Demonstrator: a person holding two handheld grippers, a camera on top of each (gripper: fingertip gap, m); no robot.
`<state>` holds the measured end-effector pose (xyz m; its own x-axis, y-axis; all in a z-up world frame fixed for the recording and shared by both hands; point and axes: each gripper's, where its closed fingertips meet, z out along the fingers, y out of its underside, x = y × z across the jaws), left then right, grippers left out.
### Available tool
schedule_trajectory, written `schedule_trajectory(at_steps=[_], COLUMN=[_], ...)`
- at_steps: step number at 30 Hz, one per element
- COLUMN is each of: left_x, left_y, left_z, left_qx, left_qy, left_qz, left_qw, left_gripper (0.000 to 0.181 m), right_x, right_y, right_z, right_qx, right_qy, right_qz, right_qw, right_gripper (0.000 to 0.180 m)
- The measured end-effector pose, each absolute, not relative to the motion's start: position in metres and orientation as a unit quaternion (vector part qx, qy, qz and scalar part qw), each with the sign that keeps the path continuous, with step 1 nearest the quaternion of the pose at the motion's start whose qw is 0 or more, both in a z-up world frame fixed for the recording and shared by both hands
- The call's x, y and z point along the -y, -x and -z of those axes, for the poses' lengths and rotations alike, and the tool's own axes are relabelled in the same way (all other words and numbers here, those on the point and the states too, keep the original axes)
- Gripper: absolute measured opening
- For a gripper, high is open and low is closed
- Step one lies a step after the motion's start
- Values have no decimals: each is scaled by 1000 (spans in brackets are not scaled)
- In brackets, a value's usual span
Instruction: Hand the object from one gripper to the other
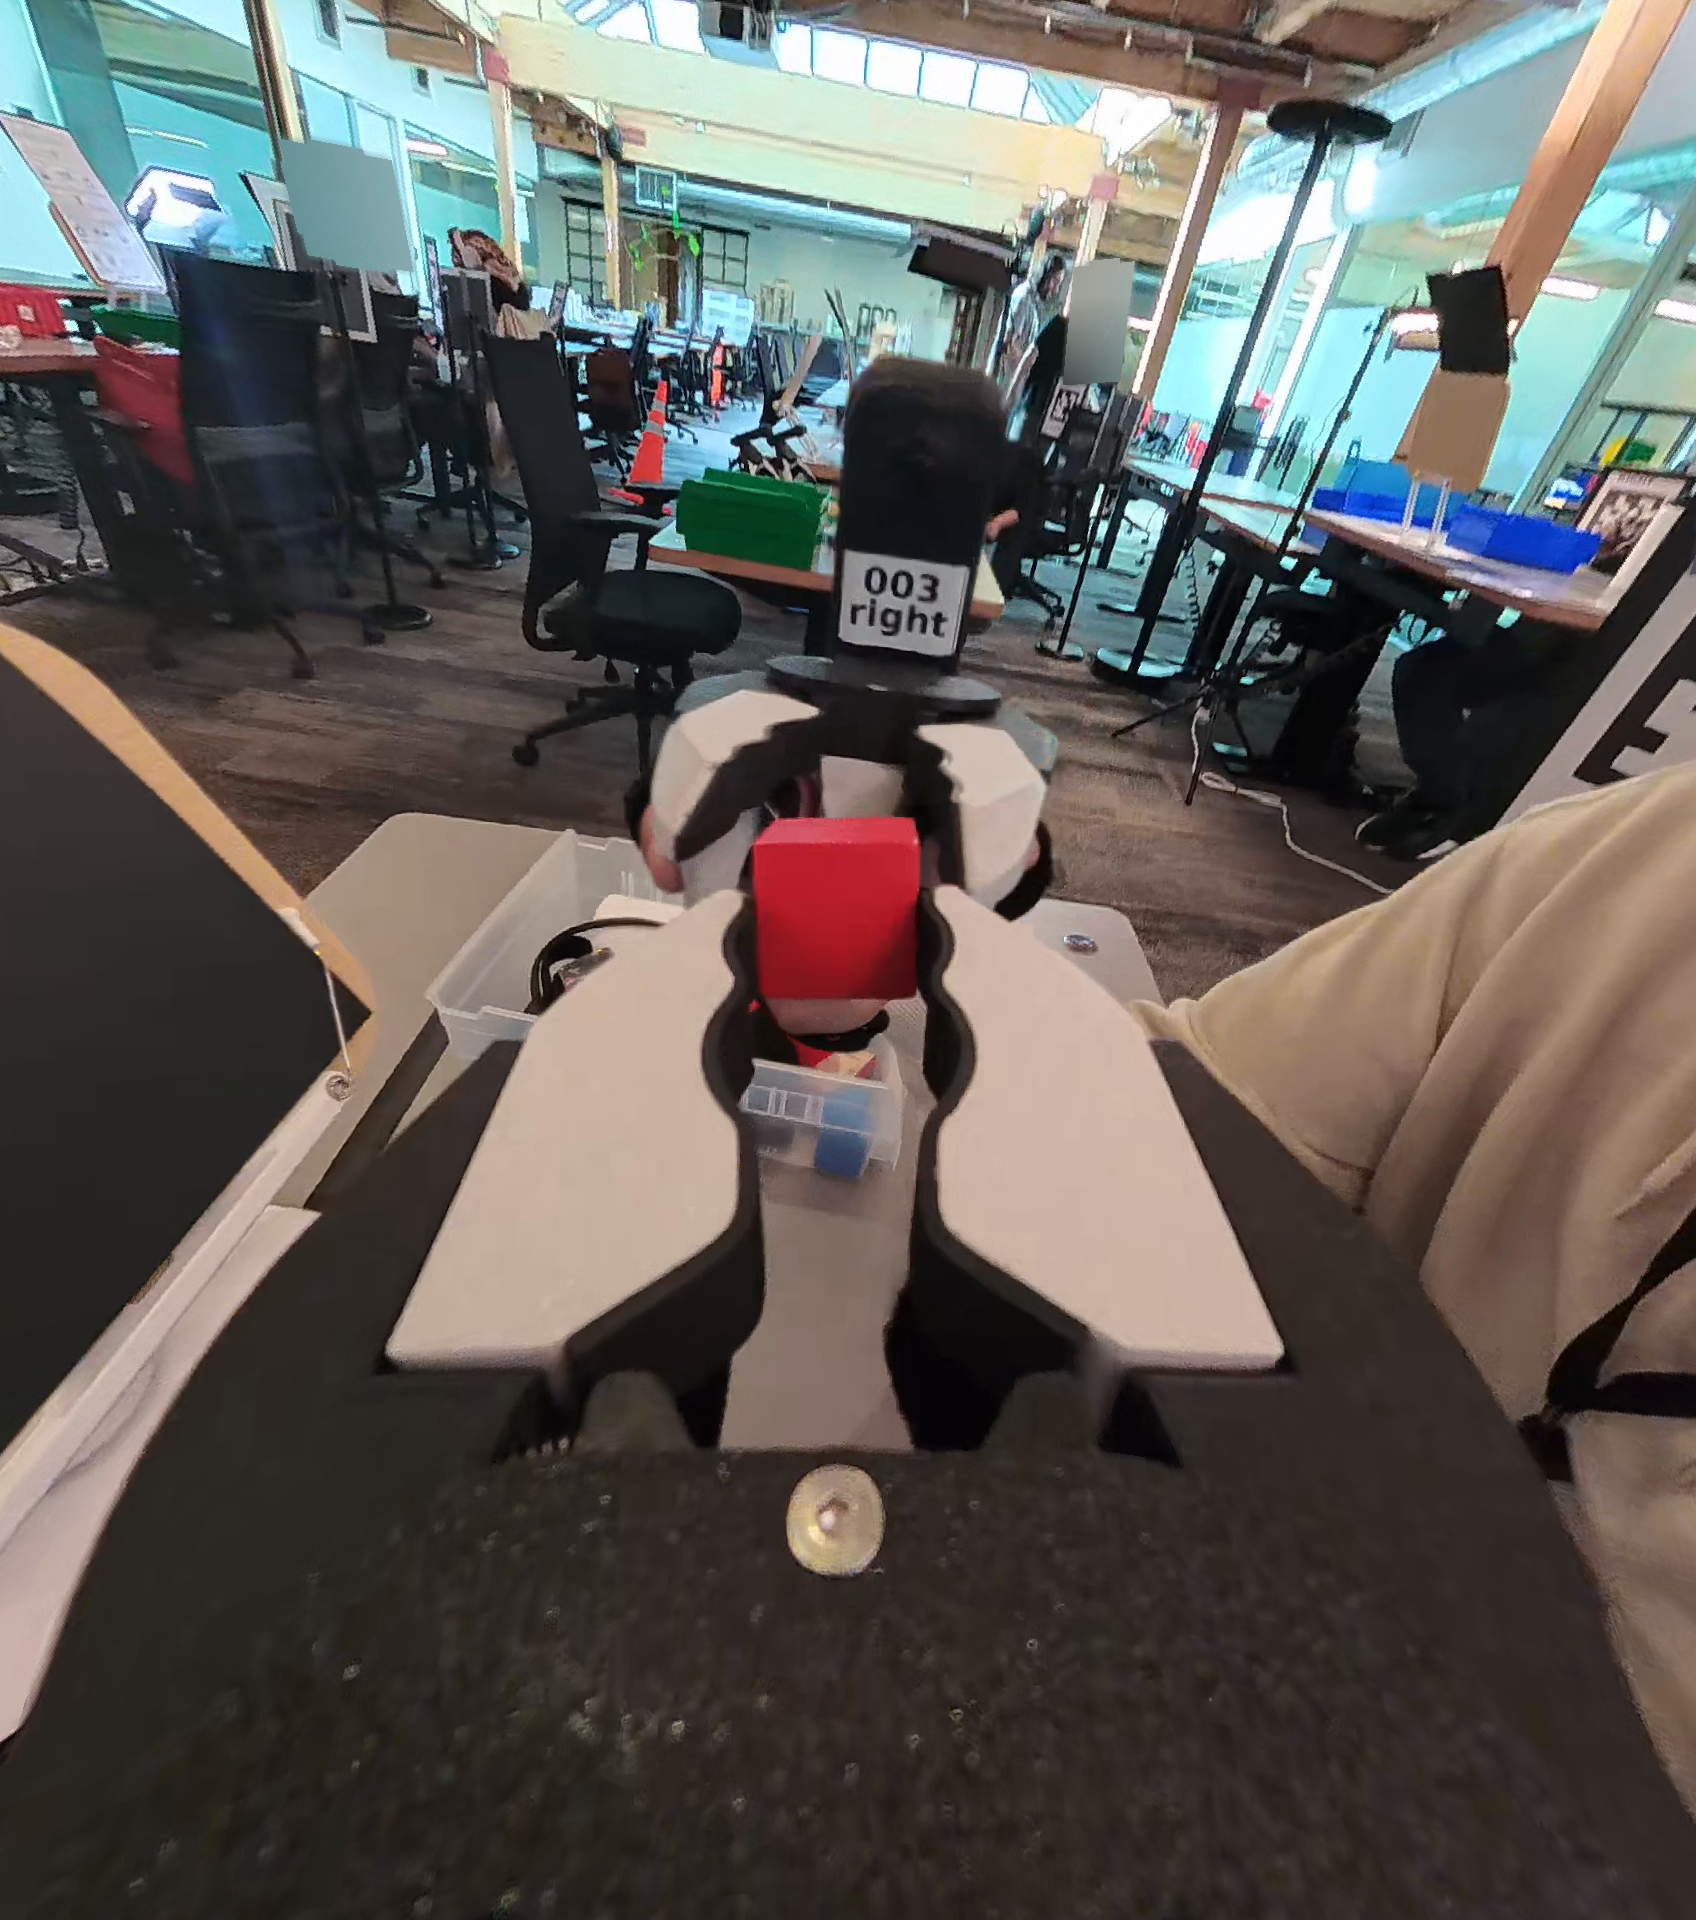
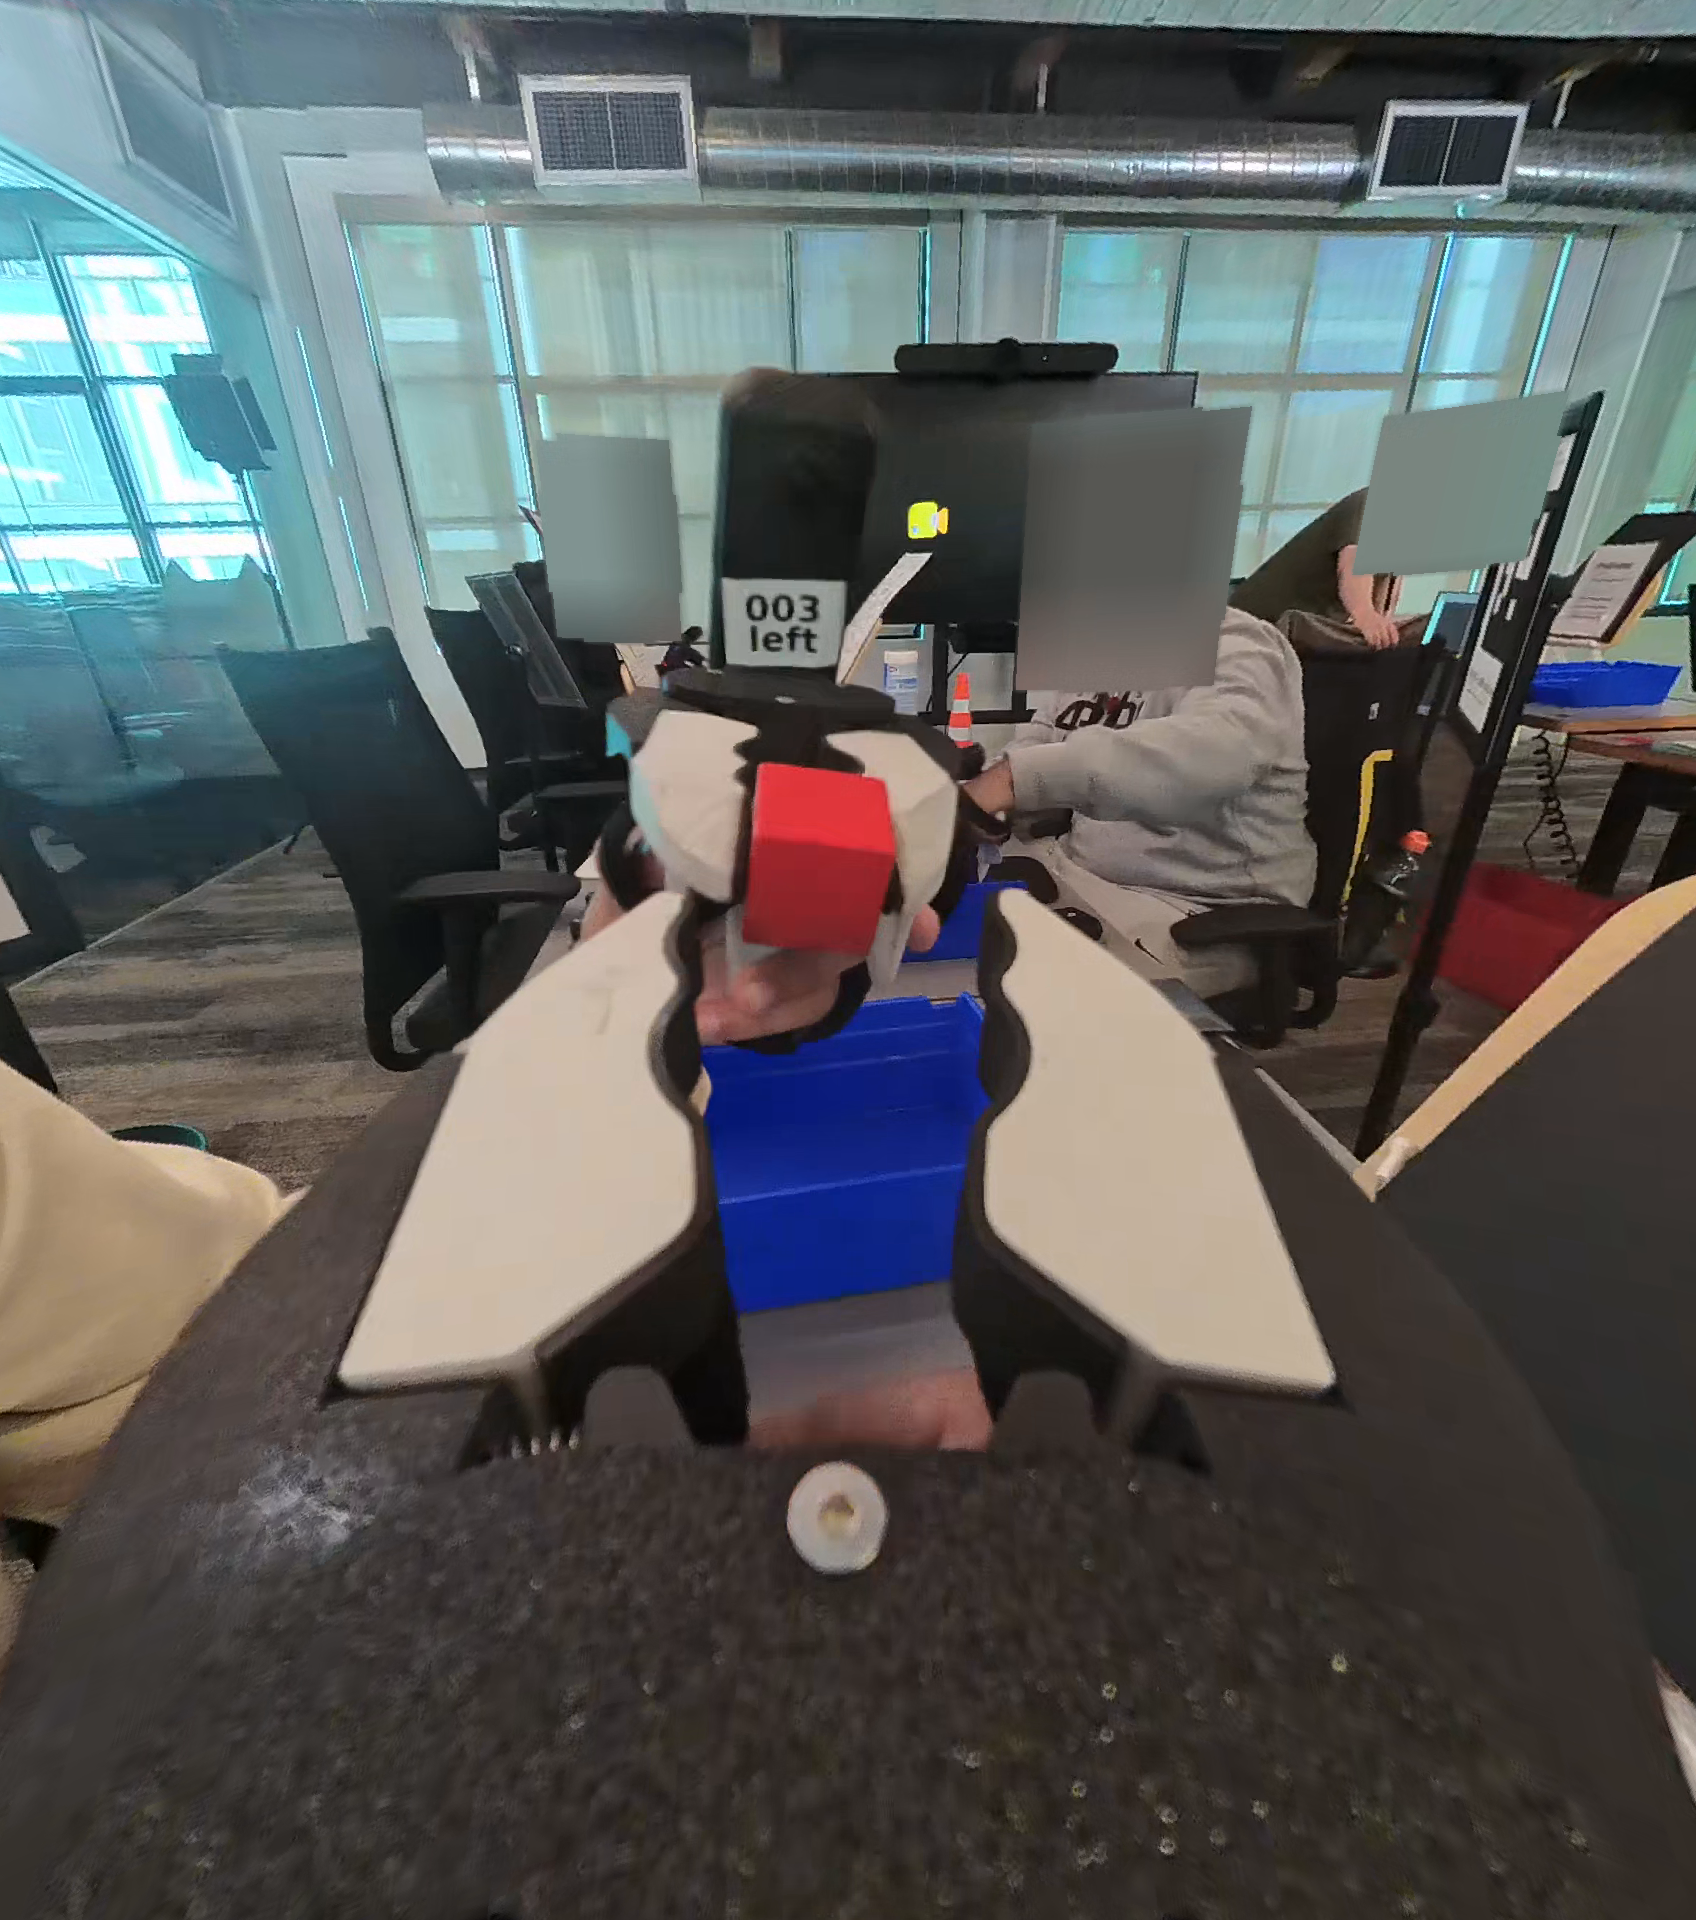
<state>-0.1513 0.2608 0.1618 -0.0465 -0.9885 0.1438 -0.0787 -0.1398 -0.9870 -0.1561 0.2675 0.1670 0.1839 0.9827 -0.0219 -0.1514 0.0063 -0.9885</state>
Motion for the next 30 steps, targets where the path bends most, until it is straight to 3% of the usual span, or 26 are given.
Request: schedule_trajectory(at_steps=[5, 12, 14, 16, 22, 30], left_x=[-256, -254, -255, -255, -255, -250], left_y=[140, 133, 135, 139, 151, 152], left_z=[-158, -159, -159, -161, -175, -173], left_qx=[-506, -499, -494, -486, -413, -480], left_qy=[544, 551, 560, 567, 592, 557], left_qz=[507, 489, 484, 484, 548, 482], left_qw=[437, 456, 456, 456, 422, 477], left_gripper=[28, 28, 32, 46, 52, 46], right_x=[-260, -257, -258, -263, -267, -261], right_y=[154, 147, 145, 142, 136, 134], right_z=[-173, -177, -180, -179, -182, -198], right_qx=[416, 436, 442, 451, 472, 388], right_qy=[488, 482, 475, 478, 465, 451], right_qz=[-519, -530, -507, -456, -309, -579], right_qw=[566, 544, 568, 600, 682, 558], right_gripper=[27, 26, 26, 27, 26, 26])
